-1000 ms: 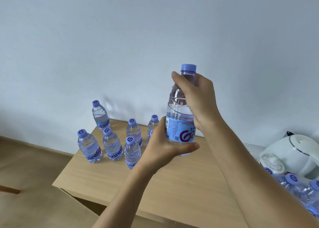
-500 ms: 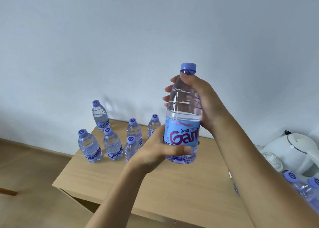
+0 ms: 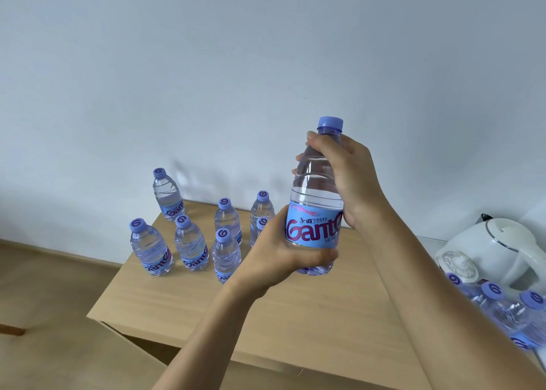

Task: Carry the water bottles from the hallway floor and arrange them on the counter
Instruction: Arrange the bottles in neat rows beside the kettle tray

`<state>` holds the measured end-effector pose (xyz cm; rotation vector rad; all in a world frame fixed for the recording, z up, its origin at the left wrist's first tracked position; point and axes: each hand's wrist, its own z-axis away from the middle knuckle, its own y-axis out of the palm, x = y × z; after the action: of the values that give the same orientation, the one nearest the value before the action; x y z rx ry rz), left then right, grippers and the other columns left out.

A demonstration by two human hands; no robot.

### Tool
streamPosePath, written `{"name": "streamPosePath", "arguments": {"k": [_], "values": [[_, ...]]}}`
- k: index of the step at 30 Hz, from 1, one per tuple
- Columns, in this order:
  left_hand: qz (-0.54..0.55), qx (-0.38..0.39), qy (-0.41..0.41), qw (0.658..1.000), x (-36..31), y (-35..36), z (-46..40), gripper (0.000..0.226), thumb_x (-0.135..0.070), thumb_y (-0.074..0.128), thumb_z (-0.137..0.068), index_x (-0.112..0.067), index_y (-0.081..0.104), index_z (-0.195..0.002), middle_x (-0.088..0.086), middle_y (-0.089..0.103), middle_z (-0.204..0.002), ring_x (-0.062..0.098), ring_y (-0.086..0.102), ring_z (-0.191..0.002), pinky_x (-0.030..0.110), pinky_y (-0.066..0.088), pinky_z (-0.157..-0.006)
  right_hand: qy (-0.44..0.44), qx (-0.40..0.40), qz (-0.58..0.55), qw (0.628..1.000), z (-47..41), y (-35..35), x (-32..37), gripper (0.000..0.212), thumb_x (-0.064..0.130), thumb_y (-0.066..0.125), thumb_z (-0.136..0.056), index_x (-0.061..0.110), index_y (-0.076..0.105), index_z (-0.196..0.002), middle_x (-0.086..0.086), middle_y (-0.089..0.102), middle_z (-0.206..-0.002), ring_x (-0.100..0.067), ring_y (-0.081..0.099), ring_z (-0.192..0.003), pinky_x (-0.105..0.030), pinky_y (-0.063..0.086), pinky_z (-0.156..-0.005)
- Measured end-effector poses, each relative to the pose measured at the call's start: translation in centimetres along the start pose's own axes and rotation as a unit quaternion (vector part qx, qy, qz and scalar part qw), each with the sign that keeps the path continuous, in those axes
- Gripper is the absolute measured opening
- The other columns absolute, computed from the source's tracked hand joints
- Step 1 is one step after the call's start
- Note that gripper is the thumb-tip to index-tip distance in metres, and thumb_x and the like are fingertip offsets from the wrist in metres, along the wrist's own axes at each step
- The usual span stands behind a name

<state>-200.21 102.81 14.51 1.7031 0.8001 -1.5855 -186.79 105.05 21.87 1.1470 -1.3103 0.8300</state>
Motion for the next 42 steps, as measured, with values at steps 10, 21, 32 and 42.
{"name": "streamPosePath", "arguments": {"k": [10,21,32,42], "values": [[0.016,0.038,0.0,0.999,0.8,3.3,-0.2,0.056,-0.022,0.084,-0.059,-0.011,0.06,-0.108,0.005,0.073,-0.09,0.019,0.071,-0.081,0.029,0.057,-0.07,0.026,0.05,0.054,0.997,1.8,-4.9,1.4,0.022,0.04,0.069,-0.087,0.02,0.062,-0.083,-0.004,0.071,-0.082,-0.018,0.071,-0.075,-0.028,0.057,-0.064],[-0.015,0.09,0.012,0.996,1.9,9.8,-0.6,0.041,-0.009,0.082,-0.07,-0.015,0.056,-0.101,0.018,0.067,-0.079,0.02,0.061,-0.064,0.03,0.052,-0.057,0.047,-0.017,0.081,0.995,6.5,-13.2,1.6,0.038,0.034,0.078,-0.075,0.015,0.071,-0.107,-0.013,0.071,-0.111,-0.027,0.073,-0.095,-0.051,0.056,-0.092],[-0.052,0.183,-0.083,0.978,4.4,17.9,0.0,0.057,-0.02,0.079,-0.078,-0.014,0.047,-0.125,0.011,0.067,-0.108,0.026,0.067,-0.094,0.033,0.056,-0.076,0.038,-0.101,0.054,0.993,11.8,-22.7,-1.5,0.028,0.027,0.073,-0.084,0.007,0.07,-0.103,-0.013,0.073,-0.101,-0.031,0.073,-0.092,-0.044,0.058,-0.082],[-0.102,0.231,-0.135,0.958,9.7,26.4,0.8,0.062,-0.004,0.078,-0.075,-0.024,0.046,-0.125,-0.004,0.066,-0.108,0.007,0.065,-0.093,0.022,0.055,-0.075,0.072,-0.093,0.087,0.989,17.5,-32.2,-4.2,0.018,0.03,0.072,-0.084,0.02,0.073,-0.099,-0.002,0.076,-0.101,-0.018,0.072,-0.096,-0.036,0.056,-0.086]]}}
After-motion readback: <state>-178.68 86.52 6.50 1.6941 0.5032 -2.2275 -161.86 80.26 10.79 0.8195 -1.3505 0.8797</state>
